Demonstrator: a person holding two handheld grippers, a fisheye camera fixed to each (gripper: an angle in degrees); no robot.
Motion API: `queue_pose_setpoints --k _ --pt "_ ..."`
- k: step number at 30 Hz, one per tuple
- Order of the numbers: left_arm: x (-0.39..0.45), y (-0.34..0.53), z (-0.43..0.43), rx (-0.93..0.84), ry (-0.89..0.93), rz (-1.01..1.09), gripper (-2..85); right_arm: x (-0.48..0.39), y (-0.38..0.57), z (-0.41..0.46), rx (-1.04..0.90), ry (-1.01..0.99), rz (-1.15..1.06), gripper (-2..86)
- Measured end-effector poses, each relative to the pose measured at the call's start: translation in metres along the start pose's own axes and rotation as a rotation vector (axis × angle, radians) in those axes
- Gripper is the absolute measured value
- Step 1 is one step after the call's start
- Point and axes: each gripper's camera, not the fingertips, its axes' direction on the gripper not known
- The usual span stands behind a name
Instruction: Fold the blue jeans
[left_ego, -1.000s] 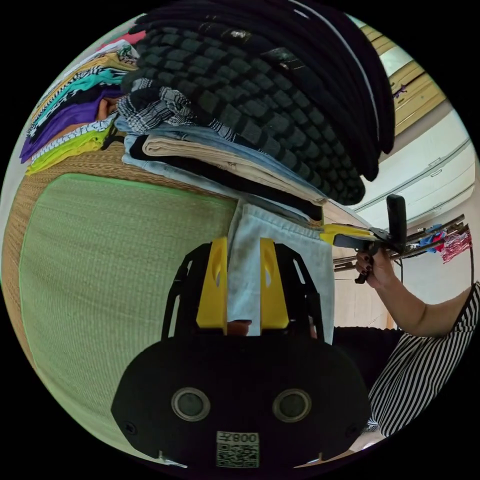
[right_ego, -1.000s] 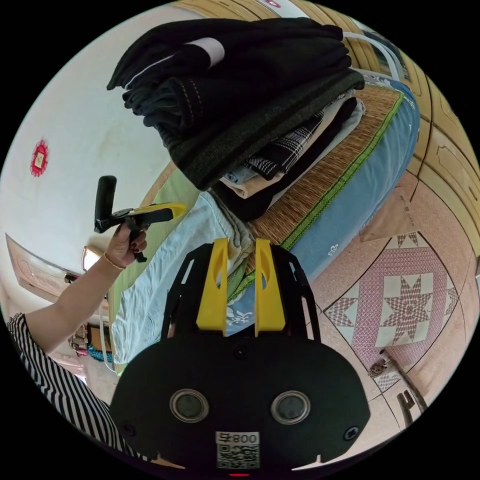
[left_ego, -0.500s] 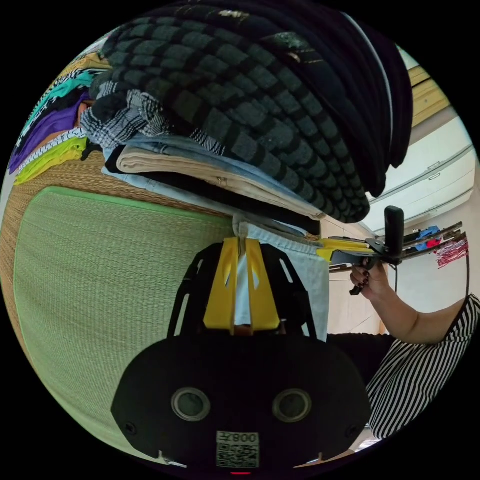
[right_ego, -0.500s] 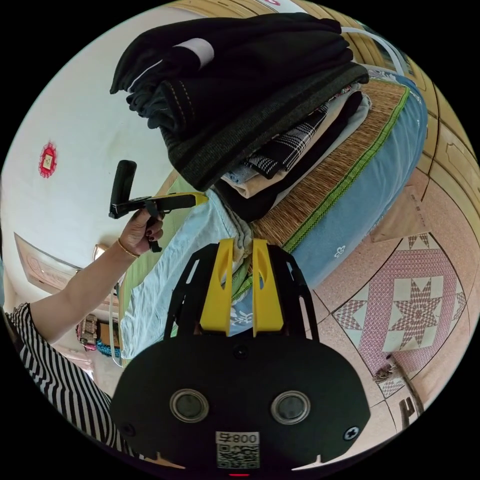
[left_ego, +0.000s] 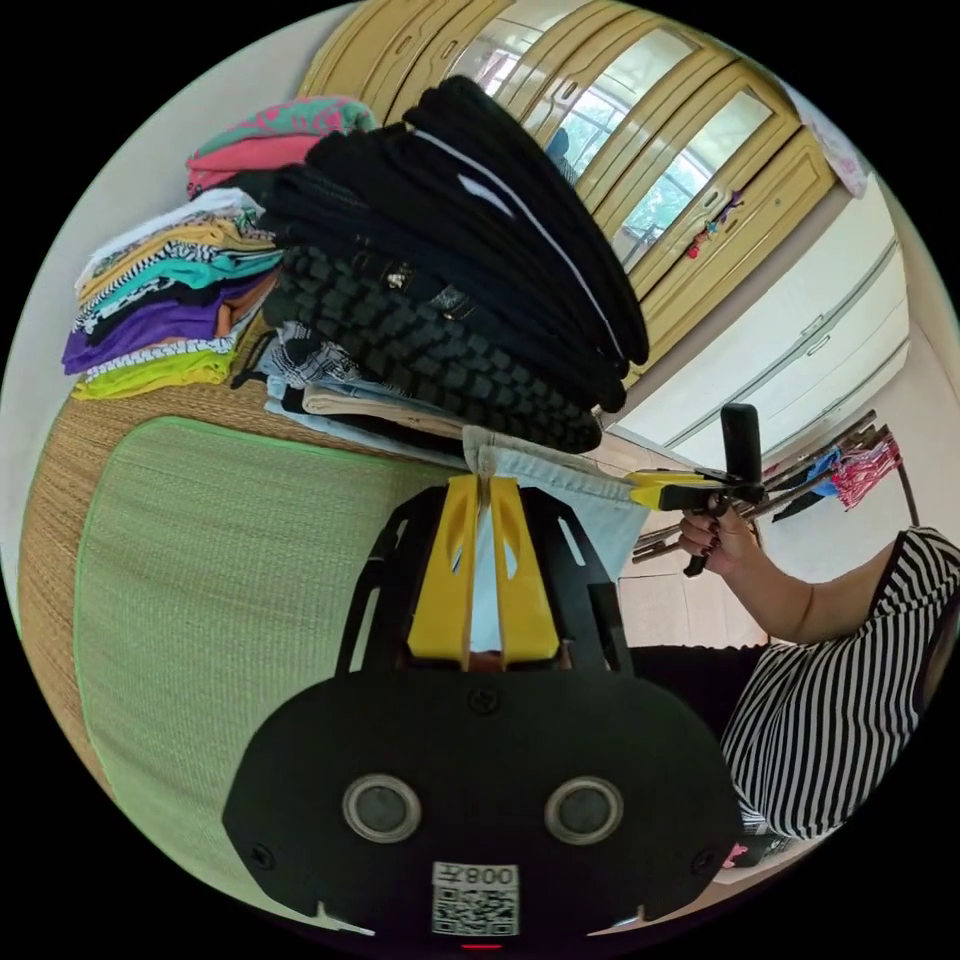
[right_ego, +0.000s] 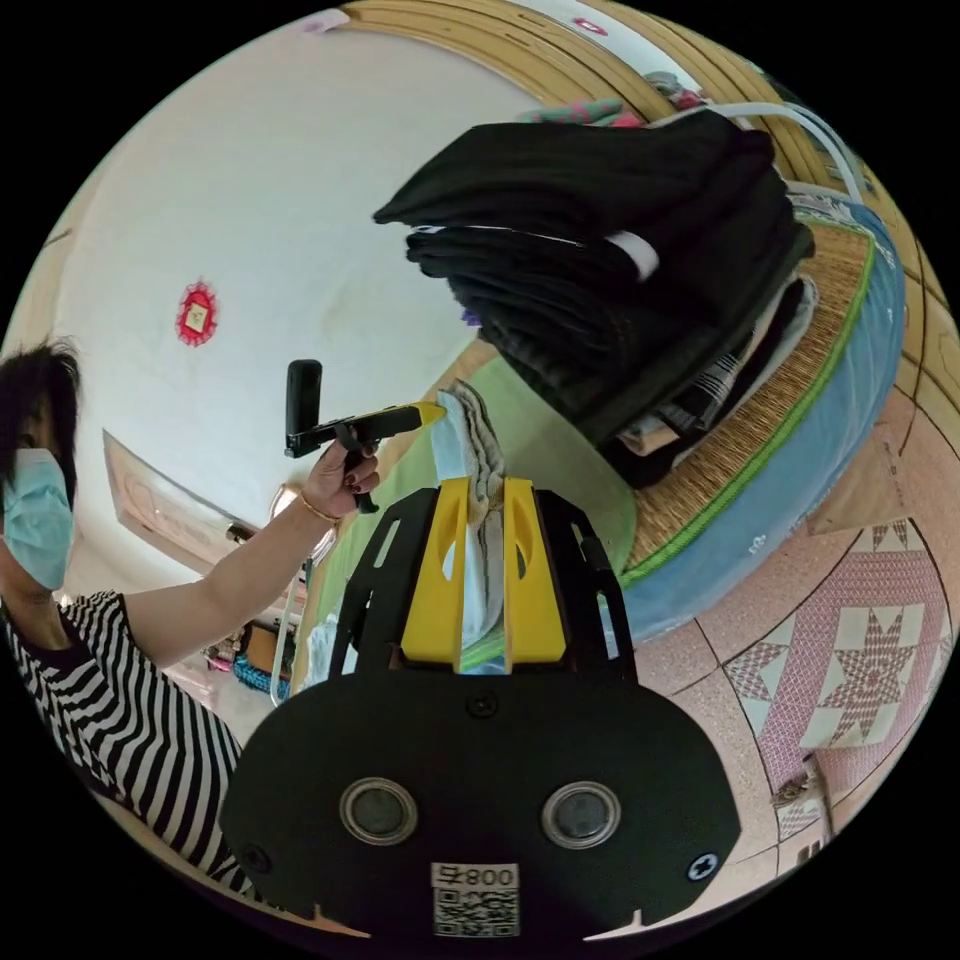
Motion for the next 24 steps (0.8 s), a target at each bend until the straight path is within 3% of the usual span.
queue_pose_setpoints --k 13,24 --pt "0.029 0.159 -0.168 0.176 -0.038 -0.097 2.0 -0.153 0.027 0.091 -0.214 -0.325 -0.254 6.7" --pt "0.021 0.327 -0.235 0.194 -0.063 -0.346 1.3 -0.241 0.071 0.222 -0.493 -0.389 -0.354 6.5"
